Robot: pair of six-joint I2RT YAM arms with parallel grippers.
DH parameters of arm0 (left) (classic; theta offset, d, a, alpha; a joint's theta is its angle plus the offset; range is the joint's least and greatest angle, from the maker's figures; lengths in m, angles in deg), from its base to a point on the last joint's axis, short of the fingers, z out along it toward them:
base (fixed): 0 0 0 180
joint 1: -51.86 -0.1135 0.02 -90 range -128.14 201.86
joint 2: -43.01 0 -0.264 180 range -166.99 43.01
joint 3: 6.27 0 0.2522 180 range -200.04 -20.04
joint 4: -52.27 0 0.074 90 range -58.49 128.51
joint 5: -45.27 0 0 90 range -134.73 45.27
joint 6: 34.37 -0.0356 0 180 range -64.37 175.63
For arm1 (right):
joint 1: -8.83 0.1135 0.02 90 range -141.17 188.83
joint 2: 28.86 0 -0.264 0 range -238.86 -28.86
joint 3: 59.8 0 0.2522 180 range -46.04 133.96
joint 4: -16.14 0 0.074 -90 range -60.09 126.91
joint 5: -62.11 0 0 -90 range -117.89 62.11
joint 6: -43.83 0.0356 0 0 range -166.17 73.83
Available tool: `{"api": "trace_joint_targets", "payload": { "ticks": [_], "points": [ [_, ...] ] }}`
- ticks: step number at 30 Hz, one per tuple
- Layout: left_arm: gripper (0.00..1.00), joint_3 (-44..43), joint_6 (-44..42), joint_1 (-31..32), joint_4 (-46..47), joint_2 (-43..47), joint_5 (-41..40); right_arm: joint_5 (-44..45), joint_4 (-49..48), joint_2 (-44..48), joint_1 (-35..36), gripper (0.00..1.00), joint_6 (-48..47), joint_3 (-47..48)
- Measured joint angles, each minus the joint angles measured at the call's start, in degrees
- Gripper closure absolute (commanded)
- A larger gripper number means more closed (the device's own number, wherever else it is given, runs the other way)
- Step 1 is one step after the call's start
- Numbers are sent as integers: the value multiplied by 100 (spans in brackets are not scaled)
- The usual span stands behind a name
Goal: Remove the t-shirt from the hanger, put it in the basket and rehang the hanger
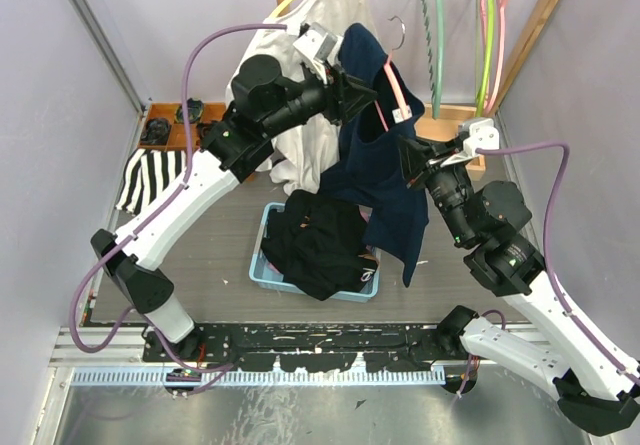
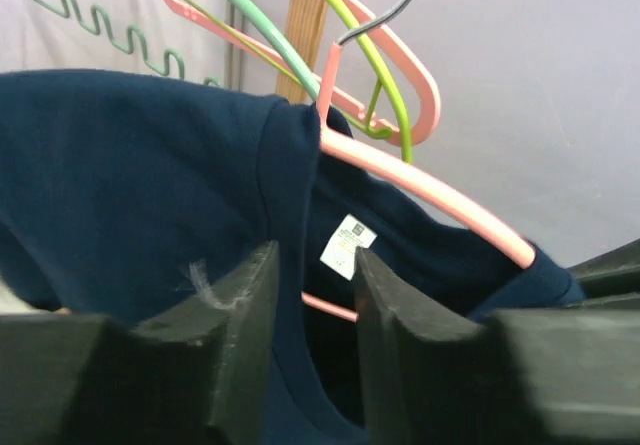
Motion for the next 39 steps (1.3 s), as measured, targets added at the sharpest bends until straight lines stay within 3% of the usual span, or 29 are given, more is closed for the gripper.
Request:
{"api": "trace_joint_targets", "payload": {
  "ticks": [3, 6, 15, 23, 31, 34, 39],
  "points": [
    [24, 4, -57, 35, -208, 35, -146, 96, 0, 0, -11, 99, -4, -11],
    [15, 168, -125, 59, -197, 166, -299, 122, -2, 0, -17, 99, -11, -26],
    [13, 280, -409, 42, 426, 413, -398, -55, 4, 0, -17, 99, -35, -61],
    [13, -540, -619, 7, 476, -20, -317, -299, 9, -4, -17, 99, -35, -79],
    [19, -855, -704, -24, 369, -422, -245, -525, 24, -28, -24, 99, -35, -81],
    [27, -855, -723, -26, 306, -511, -227, -597, 35, -28, -28, 99, -33, -81],
    [50, -911, -756, -39, 214, -610, -223, -645, 48, -28, -28, 99, -33, -81]
  ]
}}
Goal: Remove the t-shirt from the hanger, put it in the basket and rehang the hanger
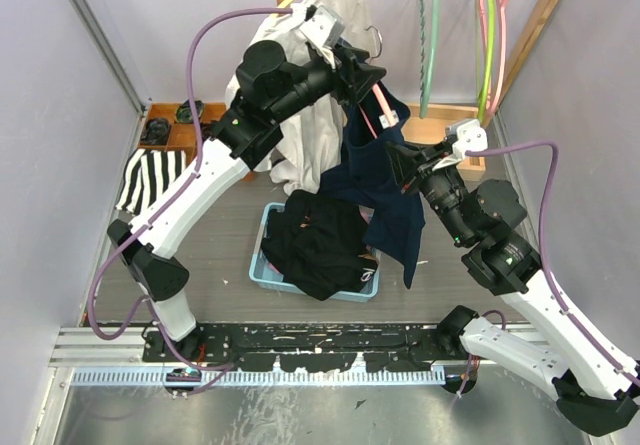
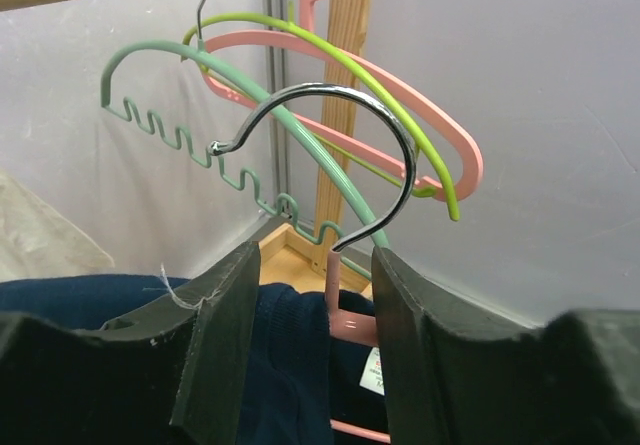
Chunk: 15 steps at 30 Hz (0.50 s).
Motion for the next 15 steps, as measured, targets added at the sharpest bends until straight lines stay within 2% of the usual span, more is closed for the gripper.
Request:
{"api": "trace_joint_targets", "payload": {
  "ticks": [10, 11, 12, 13, 14, 15],
  "points": [
    [99, 0, 24, -7, 7, 0, 94, -17, 22, -11, -9, 99, 0, -11],
    [100, 0, 20, -9, 4, 0, 118, -17, 20, -11, -11, 99, 0, -11],
    [100, -2, 20, -11, 4, 0, 122, -17, 22, -13, -11, 95, -2, -11],
    [100, -2, 13, -13, 4, 0, 129, -17, 24, -15, -11, 81, -2, -11],
    [100, -2, 11, -13, 4, 0, 133, -15, 24, -17, -11, 63, -2, -11],
    [100, -2, 11, -15, 4, 0, 131, -15, 22, -22, -11, 51, -2, -11]
  ]
}}
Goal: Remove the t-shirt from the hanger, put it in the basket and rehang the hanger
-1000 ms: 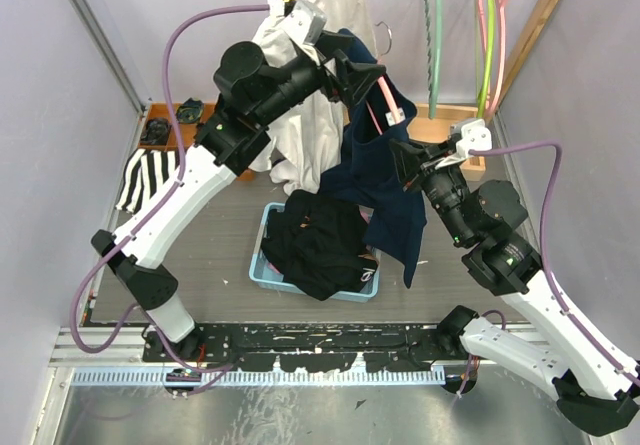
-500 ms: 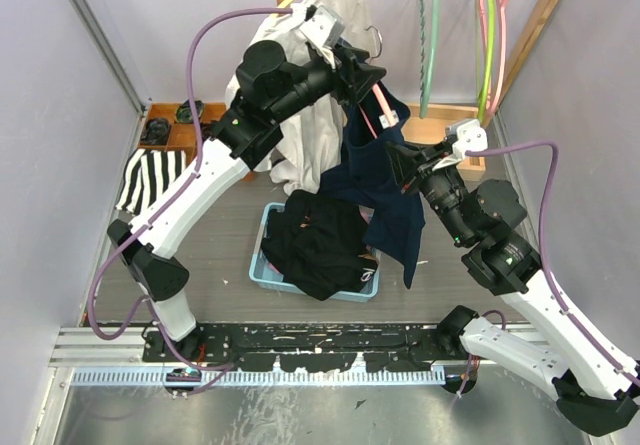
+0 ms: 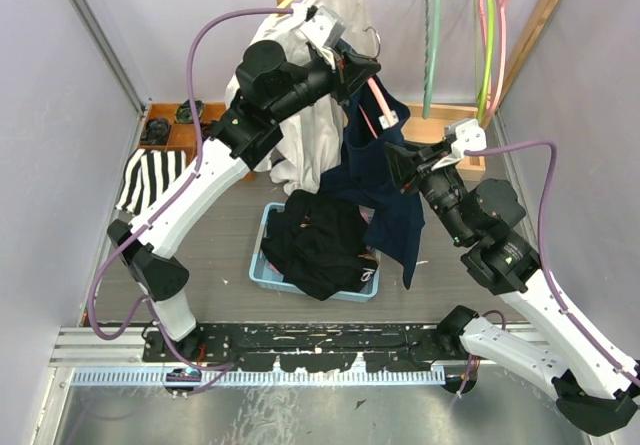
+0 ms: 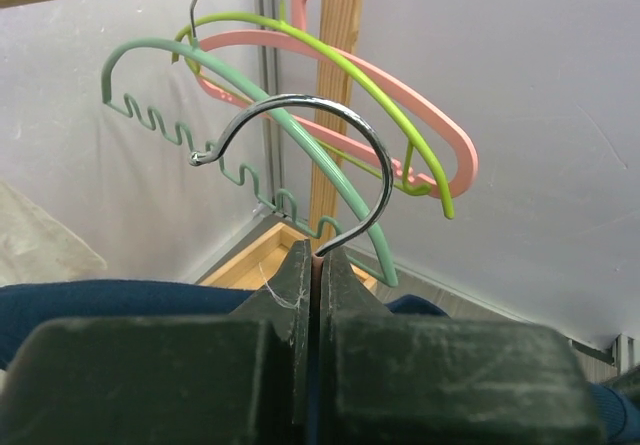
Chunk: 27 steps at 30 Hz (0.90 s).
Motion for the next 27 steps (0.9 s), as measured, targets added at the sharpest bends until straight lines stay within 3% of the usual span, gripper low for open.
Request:
{"api": "trace_joint_targets", "payload": {
  "ticks": [3, 5, 27],
  "points": [
    [100, 0, 20, -2, -55, 0, -55, -15, -24, 2, 0, 32, -4, 13],
    [100, 0, 26, -7, -120, 0, -164, -13, -24, 17, 2, 24, -24, 52],
    [100, -1543, 149, -289, -977, -466, -964, 315, 898, 1014, 0, 24, -83, -267]
  ]
}}
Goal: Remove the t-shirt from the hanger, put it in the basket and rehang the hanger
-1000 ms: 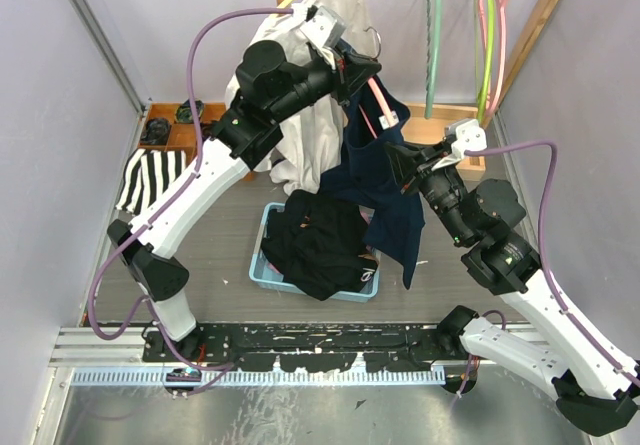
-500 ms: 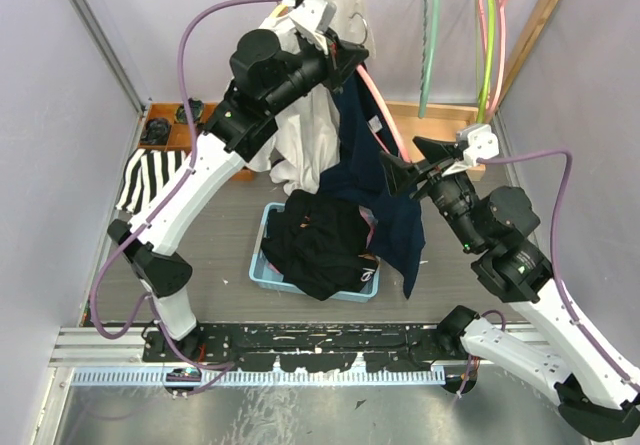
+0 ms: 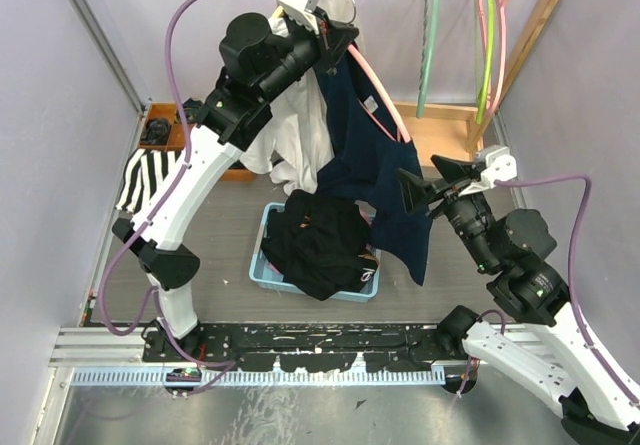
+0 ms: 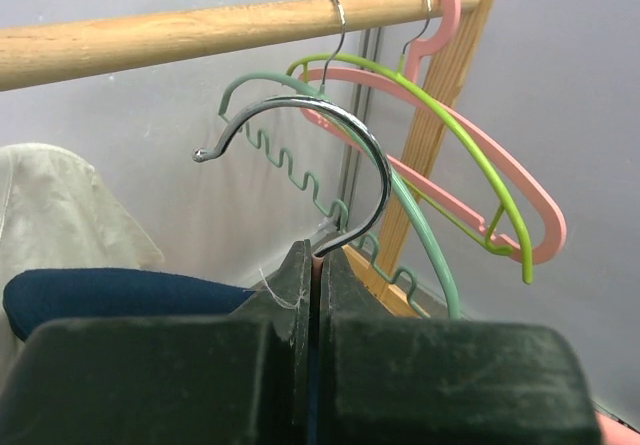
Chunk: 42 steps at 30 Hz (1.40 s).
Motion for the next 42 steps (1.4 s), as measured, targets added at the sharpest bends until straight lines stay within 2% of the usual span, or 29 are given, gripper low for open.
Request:
{"api": "trace_joint_targets", "payload": {
  "ticks": [7, 9, 13, 15, 18, 26, 42],
  "points": [
    [100, -330, 70, 0, -227, -164, -234, 2, 166, 68, 0, 37, 92, -243],
    [100, -380, 90, 0, -273, -164, -291, 4, 234, 129, 0, 44, 129, -328],
    [100, -435, 114, 0, -308, -164, -367, 42, 337, 234, 0, 61, 190, -470],
    [100, -437, 118, 0, -310, -164, -378, 68, 380, 293, 0, 75, 240, -546],
    [100, -437, 125, 0, -319, -164, -380, 109, 420, 356, 0, 86, 315, -638],
    [100, -446, 131, 0, -411, -164, -380, 170, 428, 452, 0, 99, 529, -977],
    [100, -610, 374, -9, -573, -166, -426, 278, 37, 625, 0, 99, 1467, -2070]
  ]
}}
